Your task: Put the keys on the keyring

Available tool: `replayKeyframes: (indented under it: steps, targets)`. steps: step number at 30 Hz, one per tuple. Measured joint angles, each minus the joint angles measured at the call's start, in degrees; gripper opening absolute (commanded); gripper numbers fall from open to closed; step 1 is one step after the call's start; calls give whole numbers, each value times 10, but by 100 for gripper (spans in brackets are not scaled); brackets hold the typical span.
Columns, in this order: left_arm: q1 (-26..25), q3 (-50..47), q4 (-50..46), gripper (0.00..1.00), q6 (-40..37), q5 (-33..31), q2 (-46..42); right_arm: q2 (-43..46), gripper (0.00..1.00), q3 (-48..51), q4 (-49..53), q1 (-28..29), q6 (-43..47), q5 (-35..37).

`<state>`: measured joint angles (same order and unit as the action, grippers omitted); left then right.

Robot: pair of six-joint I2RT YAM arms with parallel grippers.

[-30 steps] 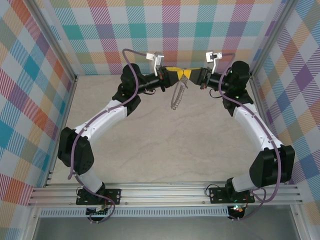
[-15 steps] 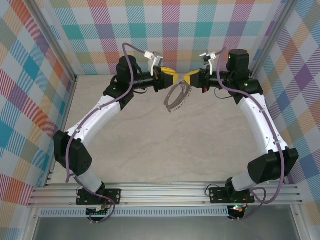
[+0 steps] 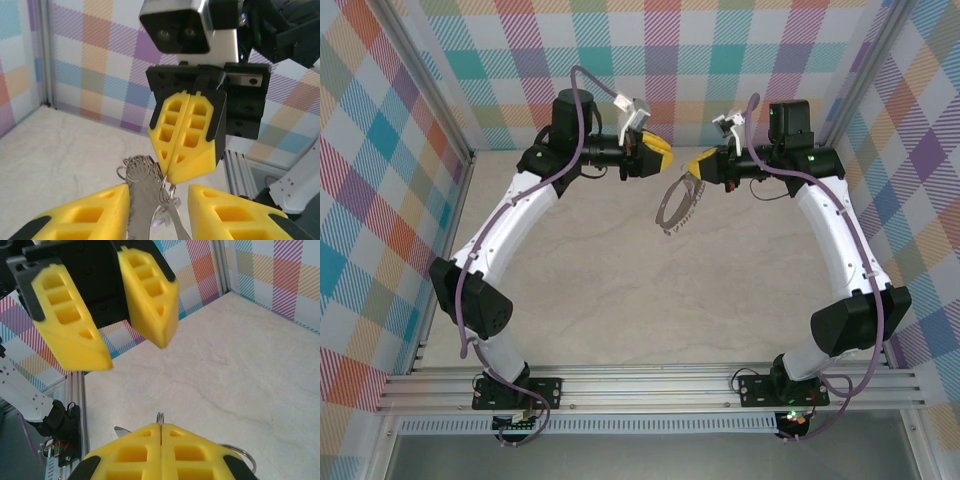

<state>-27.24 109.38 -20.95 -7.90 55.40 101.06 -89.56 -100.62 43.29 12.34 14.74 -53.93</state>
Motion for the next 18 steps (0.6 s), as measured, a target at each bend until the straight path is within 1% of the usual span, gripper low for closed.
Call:
replayKeyframes:
  steps: [4,8,18]
  targets:
    - [-4,26,-50,35,-25,12,23,0,0,0,8,0,8,-7]
    - [-12,41,-77,35,-38,22,38,0,0,0,12,0,8,-12]
    - [-22,68,-94,34,-47,34,52,0,0,0,12,1,8,-17]
